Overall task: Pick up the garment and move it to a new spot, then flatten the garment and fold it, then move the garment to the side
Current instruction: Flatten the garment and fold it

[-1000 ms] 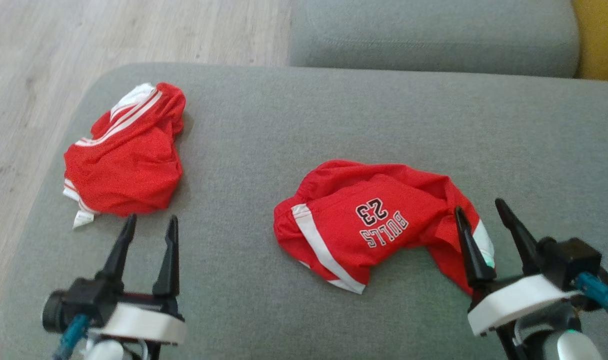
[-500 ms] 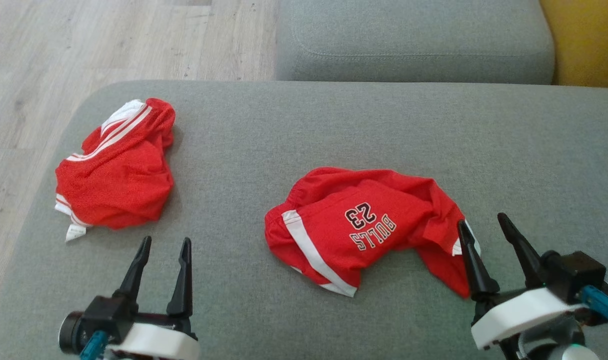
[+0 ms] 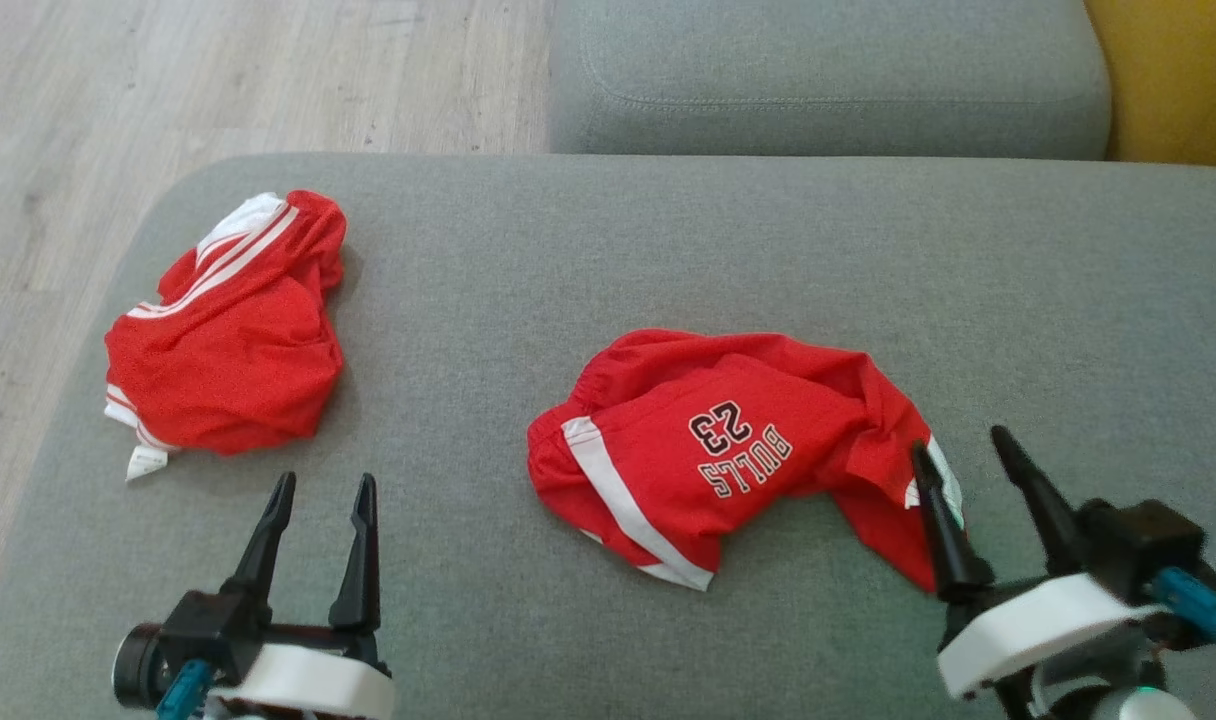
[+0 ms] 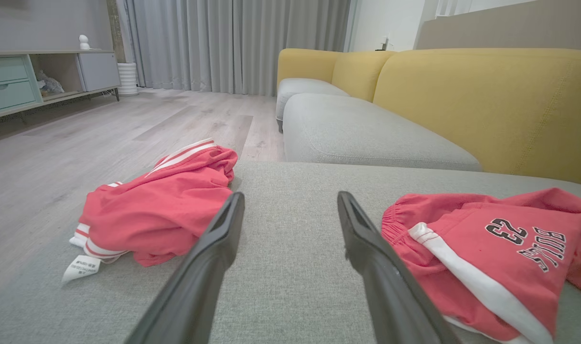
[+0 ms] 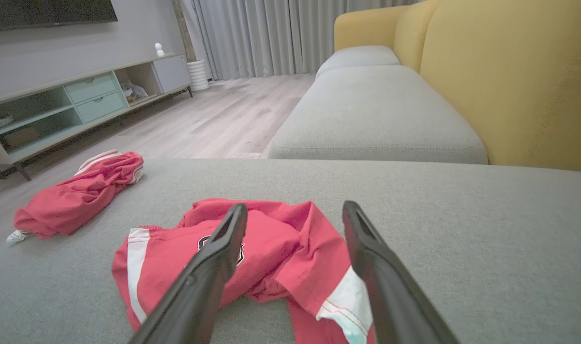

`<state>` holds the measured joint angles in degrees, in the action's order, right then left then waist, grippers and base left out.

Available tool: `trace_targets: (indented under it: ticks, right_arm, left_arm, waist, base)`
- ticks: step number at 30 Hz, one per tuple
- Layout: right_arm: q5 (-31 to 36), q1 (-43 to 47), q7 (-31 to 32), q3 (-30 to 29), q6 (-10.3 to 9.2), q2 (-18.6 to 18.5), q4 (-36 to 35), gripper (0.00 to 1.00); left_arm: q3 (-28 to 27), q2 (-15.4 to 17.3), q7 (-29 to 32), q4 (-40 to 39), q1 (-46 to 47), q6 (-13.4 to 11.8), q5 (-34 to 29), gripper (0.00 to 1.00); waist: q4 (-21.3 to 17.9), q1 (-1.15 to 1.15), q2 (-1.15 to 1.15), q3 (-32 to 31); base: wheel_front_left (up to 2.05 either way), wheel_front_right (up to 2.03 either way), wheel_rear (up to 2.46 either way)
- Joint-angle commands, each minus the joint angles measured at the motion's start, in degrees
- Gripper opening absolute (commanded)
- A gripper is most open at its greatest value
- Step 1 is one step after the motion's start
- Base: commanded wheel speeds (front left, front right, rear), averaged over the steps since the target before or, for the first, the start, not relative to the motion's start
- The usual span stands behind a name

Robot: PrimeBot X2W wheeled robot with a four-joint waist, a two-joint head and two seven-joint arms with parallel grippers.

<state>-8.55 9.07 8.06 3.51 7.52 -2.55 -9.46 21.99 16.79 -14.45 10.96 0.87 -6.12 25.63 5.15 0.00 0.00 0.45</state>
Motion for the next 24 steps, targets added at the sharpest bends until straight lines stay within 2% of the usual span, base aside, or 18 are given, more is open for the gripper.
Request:
trace_targets:
  ticks: [1,4,8,13,19,24]
  right_arm:
    - [0.34,-2.00,0.75,2.07,-0.03,-0.32,-1.82,1.00]
    - [0.91,-3.33,3.52,5.81,-0.03,-0.32,-0.15,1.00]
    - [0.37,-6.98,8.07,13.66,-0.03,-0.32,4.50,1.00]
    - [-0.71,-14.63,9.64,20.87,-0.03,-0.32,11.83,1.00]
    - [-0.39,-23.55,12.42,25.55,-0.03,-0.32,22.44,1.00]
    - [2.05,-27.40,15.97,26.33,-0.03,-0.32,29.39,1.00]
  left_arm:
    - [-2.90,0.31,-0.54,-1.37,2.70,-0.57,-0.58,1.00]
    - [-3.10,0.03,-0.54,-1.44,3.45,-0.52,-0.70,1.00]
    - [-3.27,-0.66,-0.54,-1.93,5.28,-0.09,-1.21,1.00]
    - [-3.63,-2.58,-0.54,-2.36,7.81,1.23,-2.34,1.00]
    - [-4.10,-5.27,-0.54,-1.12,9.79,3.07,-3.54,1.00]
    - [-4.99,-7.27,-0.54,-0.10,10.51,4.47,-4.58,1.00]
  waist:
    - [0.04,0.00,0.00,0.24]
    - [0.39,0.00,0.00,1.23]
    - [1.79,0.00,0.00,3.31]
    - [5.08,0.00,0.00,5.79]
    - [8.62,0.00,0.00,7.78]
    - [10.34,0.00,0.00,8.27]
  base:
    - [0.00,0.00,0.00]
    - [0.00,0.00,0.00]
    - [0.00,0.00,0.00]
    - [0.00,0.00,0.00]
    - [0.00,0.00,0.00]
    - [0.00,0.00,0.00]
